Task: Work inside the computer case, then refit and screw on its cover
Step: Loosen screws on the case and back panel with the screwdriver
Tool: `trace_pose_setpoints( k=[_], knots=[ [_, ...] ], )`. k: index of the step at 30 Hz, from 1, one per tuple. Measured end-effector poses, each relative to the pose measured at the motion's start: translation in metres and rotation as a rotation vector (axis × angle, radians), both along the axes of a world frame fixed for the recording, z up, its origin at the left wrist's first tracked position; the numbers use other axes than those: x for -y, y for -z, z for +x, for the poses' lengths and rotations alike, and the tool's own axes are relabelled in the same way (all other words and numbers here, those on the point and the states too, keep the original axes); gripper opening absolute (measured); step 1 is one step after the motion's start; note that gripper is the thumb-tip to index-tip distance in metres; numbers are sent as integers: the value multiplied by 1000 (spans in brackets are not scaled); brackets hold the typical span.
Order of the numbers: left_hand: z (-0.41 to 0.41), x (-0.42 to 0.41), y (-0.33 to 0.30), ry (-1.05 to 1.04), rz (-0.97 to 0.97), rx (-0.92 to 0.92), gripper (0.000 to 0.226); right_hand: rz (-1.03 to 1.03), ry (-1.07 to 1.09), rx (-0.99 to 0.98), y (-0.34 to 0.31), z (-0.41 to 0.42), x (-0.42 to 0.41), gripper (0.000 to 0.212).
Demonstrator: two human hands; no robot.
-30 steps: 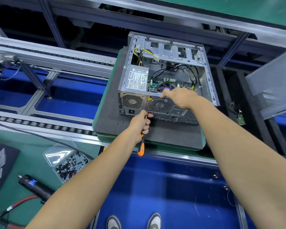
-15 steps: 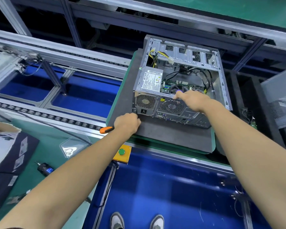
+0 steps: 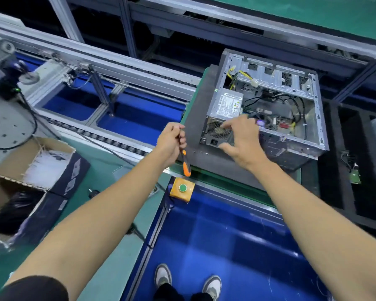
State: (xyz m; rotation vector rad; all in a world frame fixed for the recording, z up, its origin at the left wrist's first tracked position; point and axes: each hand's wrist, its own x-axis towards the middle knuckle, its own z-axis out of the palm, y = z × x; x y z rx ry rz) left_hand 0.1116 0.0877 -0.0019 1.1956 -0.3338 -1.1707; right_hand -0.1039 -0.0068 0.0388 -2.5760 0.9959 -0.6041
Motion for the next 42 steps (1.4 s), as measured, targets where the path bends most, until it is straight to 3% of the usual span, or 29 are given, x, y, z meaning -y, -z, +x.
trace_pose_setpoints(
  k=[3,6,8,13,16,18,27,42],
  knots=[
    [5,-19,-21,-113,-141,-160,25,693,-95,-12,9,57,-66,34],
    [16,-34,-31,-163,-195,-190,22,903,-104,20,28,94,-103,12],
    [30,-51,-28,-110,-147,-83,21,937,-41,95,35,110,-120,8],
    [69,-123,17,197,354,806,10,1018,137,37,65,116,-150,23],
    [83,-163,53,409,593,1176,10,1119,265,83,91,114,-159,22],
    [89,-179,67,462,683,1328,10,1117,305,70,109,113,-165,22],
    [90,-169,97,543,647,1274,26,1199,304,-58,147,120,-187,17],
    [81,-147,108,633,695,1367,14,1195,306,-80,151,121,-190,26]
  ],
)
